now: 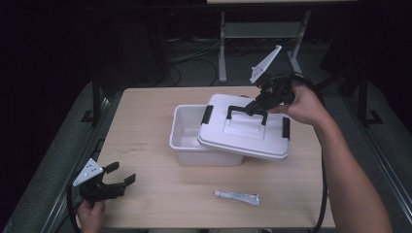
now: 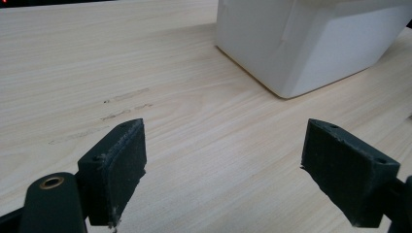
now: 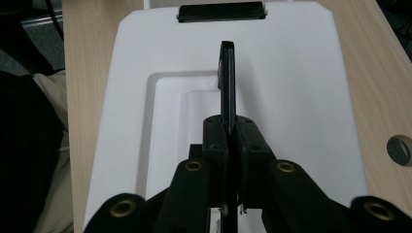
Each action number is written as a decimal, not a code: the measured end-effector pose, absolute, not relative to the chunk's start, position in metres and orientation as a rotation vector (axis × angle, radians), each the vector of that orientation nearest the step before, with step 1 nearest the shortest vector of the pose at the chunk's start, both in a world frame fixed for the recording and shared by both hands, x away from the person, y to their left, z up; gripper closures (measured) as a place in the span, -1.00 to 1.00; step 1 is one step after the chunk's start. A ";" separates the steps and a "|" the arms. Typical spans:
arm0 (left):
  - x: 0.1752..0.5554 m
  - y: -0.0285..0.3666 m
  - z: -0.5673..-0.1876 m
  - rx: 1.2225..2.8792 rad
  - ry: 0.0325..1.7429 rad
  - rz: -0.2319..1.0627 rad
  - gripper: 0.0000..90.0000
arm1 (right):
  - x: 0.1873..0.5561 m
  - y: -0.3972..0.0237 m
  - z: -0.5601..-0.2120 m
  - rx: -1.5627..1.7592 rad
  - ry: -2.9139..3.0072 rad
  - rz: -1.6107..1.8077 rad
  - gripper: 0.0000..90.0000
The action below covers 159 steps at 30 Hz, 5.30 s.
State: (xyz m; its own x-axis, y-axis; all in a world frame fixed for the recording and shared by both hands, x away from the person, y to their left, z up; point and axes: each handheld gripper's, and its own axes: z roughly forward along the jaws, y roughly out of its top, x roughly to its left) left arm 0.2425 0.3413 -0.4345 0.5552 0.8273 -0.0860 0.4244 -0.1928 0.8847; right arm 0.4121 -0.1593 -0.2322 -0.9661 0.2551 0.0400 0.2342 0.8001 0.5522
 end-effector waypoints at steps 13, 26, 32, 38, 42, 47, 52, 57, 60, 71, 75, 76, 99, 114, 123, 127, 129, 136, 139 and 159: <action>0.242 0.342 -0.435 1.810 1.032 0.521 -0.65 | 0.391 -0.203 -0.231 0.502 2.901 0.893 0.86; 0.242 0.342 -0.435 1.812 1.033 0.523 -0.65 | 0.374 -0.240 -0.234 0.595 2.862 0.893 0.87; 0.241 0.342 -0.435 1.812 1.034 0.524 -0.65 | 0.364 -0.260 -0.234 0.637 2.839 0.887 0.87; 0.241 0.341 -0.435 1.815 1.034 0.525 -0.65 | 0.355 -0.277 -0.239 0.689 2.821 0.889 0.87; 0.241 0.341 -0.435 1.814 1.034 0.522 -0.65 | 0.351 -0.287 -0.246 0.719 2.811 0.900 0.87; 0.242 0.339 -0.436 1.815 1.032 0.520 -0.65 | 0.345 -0.300 -0.258 0.767 2.808 0.907 0.87; 0.242 0.339 -0.436 1.814 1.034 0.519 -0.65 | 0.341 -0.308 -0.268 0.798 2.801 0.921 0.87; 0.242 0.339 -0.436 1.816 1.032 0.522 -0.65 | 0.337 -0.316 -0.276 0.829 2.794 0.922 0.87; 0.242 0.339 -0.436 1.820 1.030 0.523 -0.65 | 0.336 -0.319 -0.281 0.842 2.793 0.921 0.87; 0.241 0.340 -0.435 1.821 1.028 0.525 -0.65 | 0.339 -0.316 -0.319 0.879 2.832 0.890 0.87; 0.241 0.341 -0.435 1.813 1.030 0.524 -0.65 | 0.340 -0.316 -0.331 0.894 2.838 0.883 0.87; 0.241 0.341 -0.435 1.813 1.029 0.524 -0.65 | 0.340 -0.316 -0.333 0.900 2.836 0.884 0.87; 0.241 0.343 -0.435 1.811 1.032 0.530 -0.65 | 0.352 -0.301 -0.393 0.966 2.890 0.853 0.87; 0.241 0.342 -0.435 1.809 1.028 0.527 -0.65 | 0.355 -0.301 -0.403 0.999 2.880 0.866 0.83; 0.241 0.342 -0.435 1.809 1.029 0.523 -0.65 | 0.353 -0.304 -0.397 1.050 2.819 0.863 0.45; 0.241 0.341 -0.435 1.810 1.027 0.520 -0.65 | 0.351 -0.306 -0.392 1.064 2.805 0.871 0.40; 0.241 0.341 -0.435 1.803 1.026 0.517 -0.65 | 0.349 -0.307 -0.388 1.059 2.795 0.873 0.38; 0.241 0.342 -0.435 1.805 1.027 0.521 -0.65 | 0.338 -0.307 -0.378 1.035 2.768 0.890 0.32; 0.240 0.342 -0.435 1.805 1.026 0.522 -0.65 | 0.331 -0.305 -0.376 1.025 2.771 0.903 0.28; 0.240 0.341 -0.434 1.807 1.022 0.524 -0.65 | 0.288 -0.278 -0.377 0.901 2.801 0.906 0.20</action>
State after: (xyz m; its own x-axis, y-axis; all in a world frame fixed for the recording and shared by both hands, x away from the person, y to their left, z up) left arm 0.2402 0.3408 -0.4344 0.5565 0.8266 -0.0835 0.4144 -0.1890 0.8903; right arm 0.2879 -0.2783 -0.3766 -0.8269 0.5505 0.1151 0.5137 0.6560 0.5530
